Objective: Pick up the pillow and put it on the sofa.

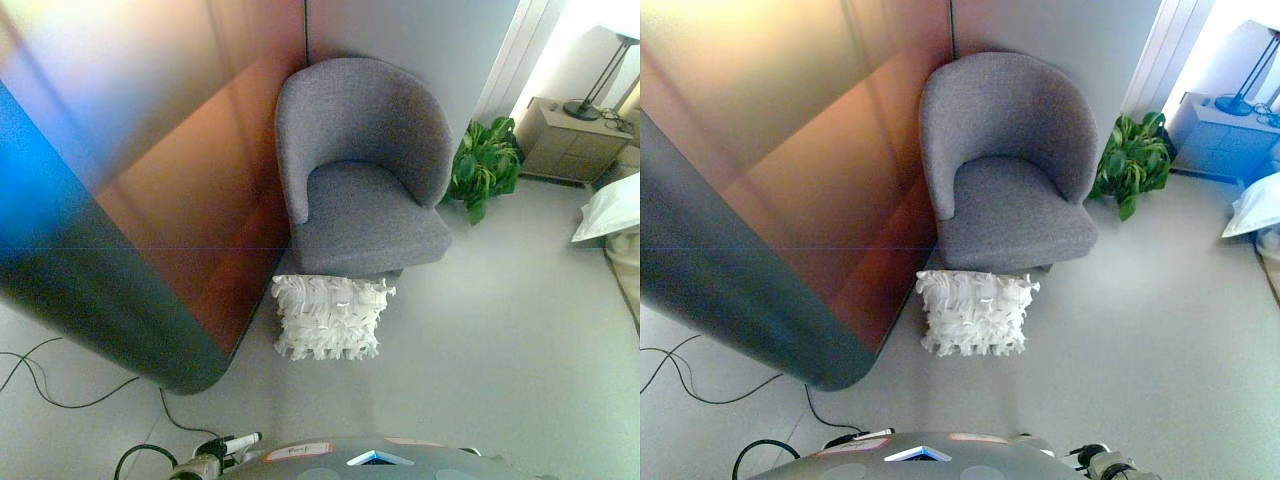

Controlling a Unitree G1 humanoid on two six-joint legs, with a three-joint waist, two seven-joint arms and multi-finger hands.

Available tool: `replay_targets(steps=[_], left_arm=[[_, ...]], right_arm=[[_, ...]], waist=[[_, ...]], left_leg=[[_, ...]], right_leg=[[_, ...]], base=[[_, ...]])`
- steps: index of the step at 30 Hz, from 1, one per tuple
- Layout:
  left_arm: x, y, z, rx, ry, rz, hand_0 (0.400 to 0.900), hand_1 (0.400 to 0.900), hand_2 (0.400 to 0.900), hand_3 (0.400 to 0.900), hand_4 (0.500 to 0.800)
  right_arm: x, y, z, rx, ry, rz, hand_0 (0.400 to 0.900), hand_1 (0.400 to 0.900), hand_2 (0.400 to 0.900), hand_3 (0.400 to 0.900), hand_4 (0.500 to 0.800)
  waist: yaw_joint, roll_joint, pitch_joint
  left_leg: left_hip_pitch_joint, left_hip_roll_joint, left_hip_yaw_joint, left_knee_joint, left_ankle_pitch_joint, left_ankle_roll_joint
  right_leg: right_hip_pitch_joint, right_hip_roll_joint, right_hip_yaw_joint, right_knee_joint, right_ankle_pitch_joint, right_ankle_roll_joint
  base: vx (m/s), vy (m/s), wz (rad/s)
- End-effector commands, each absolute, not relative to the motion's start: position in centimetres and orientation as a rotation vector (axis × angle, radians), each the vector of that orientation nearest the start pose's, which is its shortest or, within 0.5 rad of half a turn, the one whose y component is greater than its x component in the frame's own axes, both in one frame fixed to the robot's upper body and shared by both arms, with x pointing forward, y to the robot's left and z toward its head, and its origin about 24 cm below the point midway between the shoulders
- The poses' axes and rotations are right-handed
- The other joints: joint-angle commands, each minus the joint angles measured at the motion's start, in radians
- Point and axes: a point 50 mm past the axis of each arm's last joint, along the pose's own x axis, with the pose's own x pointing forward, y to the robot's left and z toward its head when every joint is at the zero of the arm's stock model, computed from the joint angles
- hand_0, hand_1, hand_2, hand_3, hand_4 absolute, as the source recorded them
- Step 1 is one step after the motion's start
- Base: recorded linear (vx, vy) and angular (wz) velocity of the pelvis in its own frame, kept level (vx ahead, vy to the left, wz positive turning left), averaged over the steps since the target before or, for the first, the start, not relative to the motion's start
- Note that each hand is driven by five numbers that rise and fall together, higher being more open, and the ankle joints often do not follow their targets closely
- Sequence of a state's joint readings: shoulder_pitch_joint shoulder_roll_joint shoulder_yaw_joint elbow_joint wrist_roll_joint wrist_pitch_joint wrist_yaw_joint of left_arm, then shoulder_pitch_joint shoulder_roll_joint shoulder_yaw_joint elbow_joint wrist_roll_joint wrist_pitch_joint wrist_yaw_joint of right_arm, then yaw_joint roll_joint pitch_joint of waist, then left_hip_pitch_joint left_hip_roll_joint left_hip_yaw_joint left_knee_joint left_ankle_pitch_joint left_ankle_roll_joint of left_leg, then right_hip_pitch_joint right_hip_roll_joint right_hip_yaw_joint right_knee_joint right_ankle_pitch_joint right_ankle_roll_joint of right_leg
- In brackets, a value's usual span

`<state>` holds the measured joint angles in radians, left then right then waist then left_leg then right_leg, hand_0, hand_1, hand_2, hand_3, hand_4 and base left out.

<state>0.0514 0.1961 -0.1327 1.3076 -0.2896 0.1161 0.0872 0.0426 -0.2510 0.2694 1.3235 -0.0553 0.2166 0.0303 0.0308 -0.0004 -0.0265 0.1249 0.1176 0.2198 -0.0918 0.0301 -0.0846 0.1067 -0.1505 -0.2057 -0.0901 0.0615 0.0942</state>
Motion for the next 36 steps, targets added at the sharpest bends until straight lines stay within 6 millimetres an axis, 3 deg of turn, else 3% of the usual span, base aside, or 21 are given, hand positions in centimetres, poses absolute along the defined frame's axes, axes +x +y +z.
replay_targets(steps=[1, 6, 29, 36], left_arm=[[5.5, 22.9, -17.1, 0.115, 1.431, 0.278, 0.900, 0.900, 0.900, 0.900, 0.800], [5.6, 22.2, -17.2, 0.095, 1.441, 0.207, 0.900, 0.900, 0.900, 0.900, 0.800], [5.7, 21.8, -17.3, 0.133, 1.447, 0.205, 0.900, 0.900, 0.900, 0.900, 0.800], [5.5, 22.2, -17.2, 0.192, 1.478, 0.196, 0.900, 0.900, 0.900, 0.900, 0.800]], right_arm=[[5.5, -22.8, -17.1, -0.446, 1.562, 0.139, 0.900, 0.900, 0.900, 0.900, 0.800], [5.5, -22.9, -17.0, -0.456, 1.556, 0.140, 0.900, 0.900, 0.900, 0.900, 0.800], [5.5, -22.1, -17.2, -0.430, 1.563, 0.150, 0.900, 0.900, 0.900, 0.900, 0.800], [5.4, -21.8, -17.3, -0.384, 1.567, 0.118, 0.900, 0.900, 0.900, 0.900, 0.800]], waist=[[0.008, -0.010, 0.060], [0.007, -0.007, 0.060], [0.015, -0.021, 0.064], [0.003, -0.018, 0.074]], left_leg=[[0.042, 0.016, 0.009, 0.005, -0.044, 0.017], [0.038, 0.015, 0.013, 0.005, -0.043, 0.017], [0.036, 0.011, 0.001, 0.005, -0.046, 0.020], [0.038, 0.016, -0.015, 0.005, -0.044, 0.028]], right_leg=[[0.017, -0.069, -0.033, 0.019, 0.008, 0.050], [0.013, -0.070, -0.037, 0.018, 0.011, 0.051], [0.010, -0.071, -0.042, 0.017, 0.015, 0.052], [-0.008, -0.046, -0.008, 0.061, -0.019, 0.033]], base=[[0.00, 0.000, 0.00], [0.00, 0.000, 0.00], [0.01, -0.009, 0.01], [0.03, -0.095, 0.03]])
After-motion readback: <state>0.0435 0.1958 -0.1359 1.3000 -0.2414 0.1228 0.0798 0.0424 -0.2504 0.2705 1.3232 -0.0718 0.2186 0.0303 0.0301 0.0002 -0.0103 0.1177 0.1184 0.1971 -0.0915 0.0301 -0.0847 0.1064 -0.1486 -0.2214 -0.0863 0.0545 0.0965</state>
